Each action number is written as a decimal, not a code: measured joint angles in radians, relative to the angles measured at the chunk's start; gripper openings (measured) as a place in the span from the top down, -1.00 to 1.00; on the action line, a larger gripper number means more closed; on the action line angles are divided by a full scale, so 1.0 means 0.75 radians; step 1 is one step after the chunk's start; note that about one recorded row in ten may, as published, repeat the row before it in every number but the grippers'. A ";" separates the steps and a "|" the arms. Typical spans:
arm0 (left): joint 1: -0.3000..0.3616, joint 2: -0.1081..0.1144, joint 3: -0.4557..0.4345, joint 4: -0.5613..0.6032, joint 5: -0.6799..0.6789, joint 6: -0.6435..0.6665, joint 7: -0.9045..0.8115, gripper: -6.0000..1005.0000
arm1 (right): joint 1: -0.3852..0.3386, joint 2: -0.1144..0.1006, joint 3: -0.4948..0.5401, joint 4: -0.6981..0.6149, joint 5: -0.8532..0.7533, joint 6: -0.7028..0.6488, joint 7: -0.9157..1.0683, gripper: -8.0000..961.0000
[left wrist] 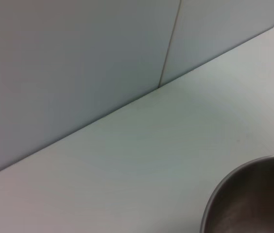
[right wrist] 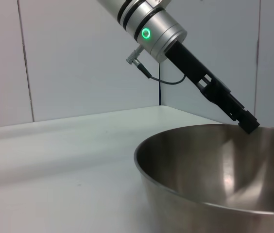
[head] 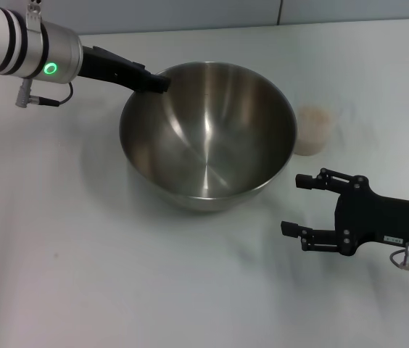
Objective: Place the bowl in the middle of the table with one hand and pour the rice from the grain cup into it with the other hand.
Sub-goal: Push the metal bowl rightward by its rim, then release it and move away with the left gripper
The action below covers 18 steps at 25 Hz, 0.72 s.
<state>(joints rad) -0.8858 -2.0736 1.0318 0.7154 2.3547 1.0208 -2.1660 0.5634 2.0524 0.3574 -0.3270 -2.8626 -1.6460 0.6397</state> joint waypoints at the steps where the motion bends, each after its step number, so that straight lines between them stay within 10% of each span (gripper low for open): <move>1: 0.000 0.000 0.001 0.001 0.000 0.001 0.000 0.19 | 0.000 0.000 0.000 0.001 0.000 0.000 0.000 -0.73; 7: 0.001 0.001 0.004 0.005 0.000 0.001 0.000 -0.43 | -0.001 0.000 0.000 0.003 0.001 0.000 0.000 -0.73; 18: 0.054 0.005 0.003 0.033 -0.129 0.045 0.056 -0.71 | -0.001 0.000 0.000 -0.002 0.007 0.002 0.000 -0.73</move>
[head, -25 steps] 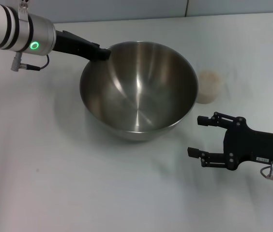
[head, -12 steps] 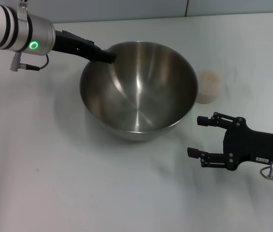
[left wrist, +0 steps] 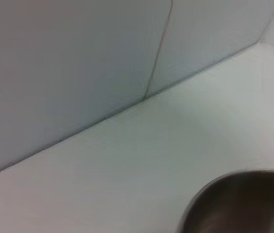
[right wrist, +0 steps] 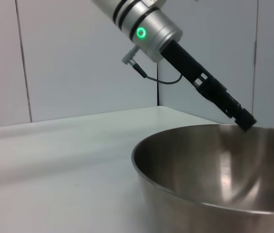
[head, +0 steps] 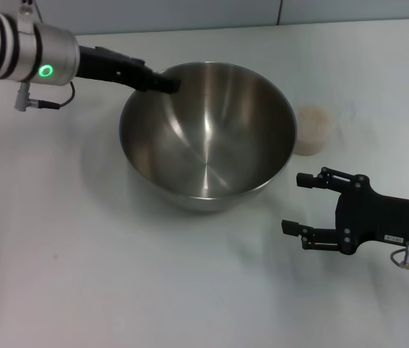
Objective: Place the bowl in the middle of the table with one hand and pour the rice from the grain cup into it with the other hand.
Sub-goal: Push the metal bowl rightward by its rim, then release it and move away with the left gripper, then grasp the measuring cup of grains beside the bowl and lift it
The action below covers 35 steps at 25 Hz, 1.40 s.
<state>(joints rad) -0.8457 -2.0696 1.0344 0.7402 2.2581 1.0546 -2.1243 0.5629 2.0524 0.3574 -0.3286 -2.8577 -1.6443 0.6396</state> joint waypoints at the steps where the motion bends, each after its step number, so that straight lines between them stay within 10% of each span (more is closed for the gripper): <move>1: 0.034 0.003 -0.003 0.018 -0.081 0.026 0.051 -0.71 | 0.000 0.000 0.000 -0.001 0.000 0.000 0.000 -0.73; 11: 0.465 0.014 -0.074 0.148 -0.803 0.382 0.625 -0.71 | 0.012 0.000 0.001 -0.002 0.000 0.007 0.000 -0.73; 19: 0.602 0.014 -0.245 0.096 -0.842 0.596 0.771 -0.71 | 0.016 0.000 0.013 -0.004 0.001 0.009 0.000 -0.73; 24: 0.720 0.068 -0.535 -0.345 -0.845 1.037 1.379 -0.71 | 0.018 0.000 0.011 -0.004 0.009 0.004 0.000 -0.73; 35: 0.788 0.044 -0.562 -0.421 -0.834 1.099 1.622 -0.71 | 0.014 0.000 0.000 -0.004 0.034 0.000 -0.006 -0.73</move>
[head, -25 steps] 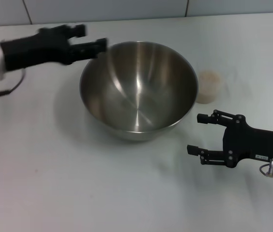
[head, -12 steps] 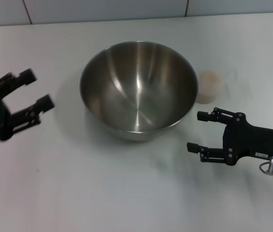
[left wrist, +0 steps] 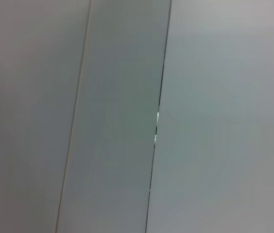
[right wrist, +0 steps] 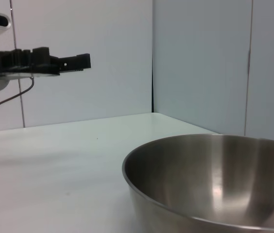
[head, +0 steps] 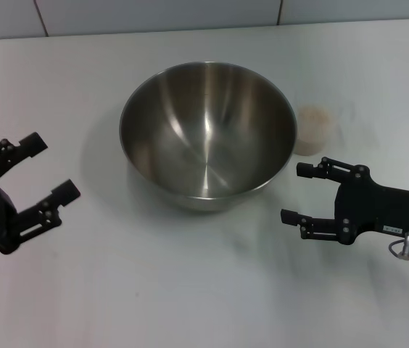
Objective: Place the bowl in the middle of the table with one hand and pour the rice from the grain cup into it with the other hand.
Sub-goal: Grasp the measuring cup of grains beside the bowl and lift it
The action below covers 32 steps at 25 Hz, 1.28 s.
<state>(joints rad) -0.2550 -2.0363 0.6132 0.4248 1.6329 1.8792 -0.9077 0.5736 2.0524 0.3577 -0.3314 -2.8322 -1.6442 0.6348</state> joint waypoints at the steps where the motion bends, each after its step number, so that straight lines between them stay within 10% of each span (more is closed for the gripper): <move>1: 0.000 0.000 0.000 0.000 0.000 0.000 0.000 -0.71 | 0.000 0.000 0.000 0.000 0.000 0.000 0.000 -0.73; 32: -0.033 -0.035 0.002 -0.084 0.210 -0.286 0.282 -0.71 | -0.096 0.018 0.014 0.049 0.094 -0.004 -0.004 -0.73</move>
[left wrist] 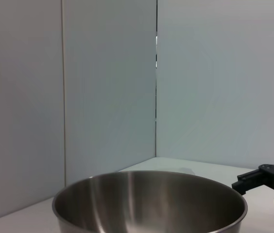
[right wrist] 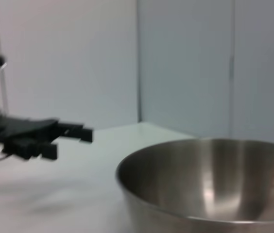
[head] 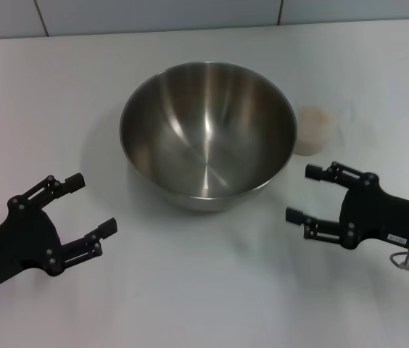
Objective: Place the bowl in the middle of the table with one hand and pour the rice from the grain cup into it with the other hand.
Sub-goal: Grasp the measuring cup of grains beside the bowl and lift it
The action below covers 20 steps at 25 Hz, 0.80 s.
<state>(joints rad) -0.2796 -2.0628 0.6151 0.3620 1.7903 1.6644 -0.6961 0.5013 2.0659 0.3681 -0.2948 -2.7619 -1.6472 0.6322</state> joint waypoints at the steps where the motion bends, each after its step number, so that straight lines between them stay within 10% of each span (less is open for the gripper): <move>1: -0.003 -0.001 0.000 0.000 0.000 0.000 -0.001 -0.71 | -0.025 0.006 0.000 0.016 0.039 0.001 -0.006 -0.73; 20: -0.028 0.006 0.009 -0.001 -0.003 0.026 -0.020 -0.71 | -0.405 0.035 -0.010 0.979 1.352 0.516 -1.116 -0.73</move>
<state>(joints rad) -0.3009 -2.0587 0.6215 0.3616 1.7877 1.6839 -0.7113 0.1976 2.0925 0.3606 0.4394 -1.7478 -1.2599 -0.2050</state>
